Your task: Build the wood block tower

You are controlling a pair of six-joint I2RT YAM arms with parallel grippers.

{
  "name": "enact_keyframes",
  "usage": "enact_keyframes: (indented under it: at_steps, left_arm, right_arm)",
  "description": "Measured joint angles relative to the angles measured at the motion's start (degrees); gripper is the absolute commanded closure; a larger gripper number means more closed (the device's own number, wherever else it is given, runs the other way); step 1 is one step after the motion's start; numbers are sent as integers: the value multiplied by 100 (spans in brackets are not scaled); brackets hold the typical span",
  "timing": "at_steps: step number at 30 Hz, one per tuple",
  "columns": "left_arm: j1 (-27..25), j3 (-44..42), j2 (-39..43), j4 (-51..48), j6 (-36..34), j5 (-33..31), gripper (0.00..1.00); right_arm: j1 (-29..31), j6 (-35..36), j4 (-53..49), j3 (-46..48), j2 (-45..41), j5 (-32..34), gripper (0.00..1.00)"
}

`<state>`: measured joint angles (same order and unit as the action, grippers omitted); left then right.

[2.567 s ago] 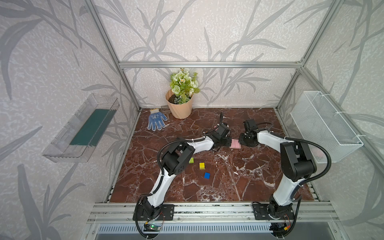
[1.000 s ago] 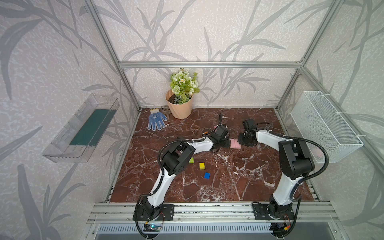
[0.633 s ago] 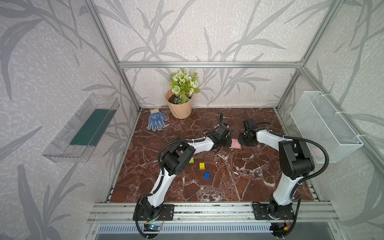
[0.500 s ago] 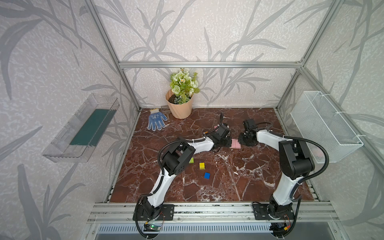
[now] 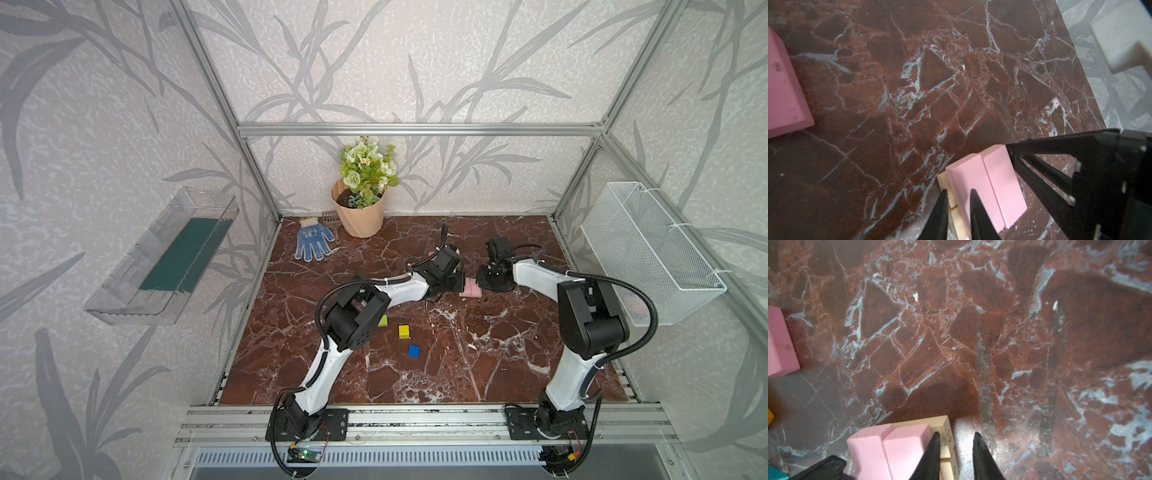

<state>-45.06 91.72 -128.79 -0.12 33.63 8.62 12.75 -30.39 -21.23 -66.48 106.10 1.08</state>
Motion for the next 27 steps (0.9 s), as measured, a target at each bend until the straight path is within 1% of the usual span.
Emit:
enact_keyframes:
  at_steps: [8,13,16,19,22,25,27]
  left_arm:
    - [4,7,0,-129,-48,-37,78]
    - [48,7,26,-267,-125,-138,78]
    - [107,-203,293,-286,-219,-236,78]
    - [199,-765,966,-284,-319,-407,78]
    - [422,-1528,1930,-166,-422,-610,76]
    - [905,-2426,3014,63,-507,-798,73]
    - [1410,-3084,3676,254,-529,-907,69]
  right_arm:
    - [-9,-2,-81,0,-138,140,66]
    - [-72,0,-173,0,-452,245,64]
    - [-76,4,-225,0,-737,251,63]
    - [-70,57,-232,0,-1040,234,58]
    - [22,177,-190,0,-1200,188,48]
    - [232,378,-144,-74,-1176,50,45]
    - [446,529,-269,-385,-999,11,44]
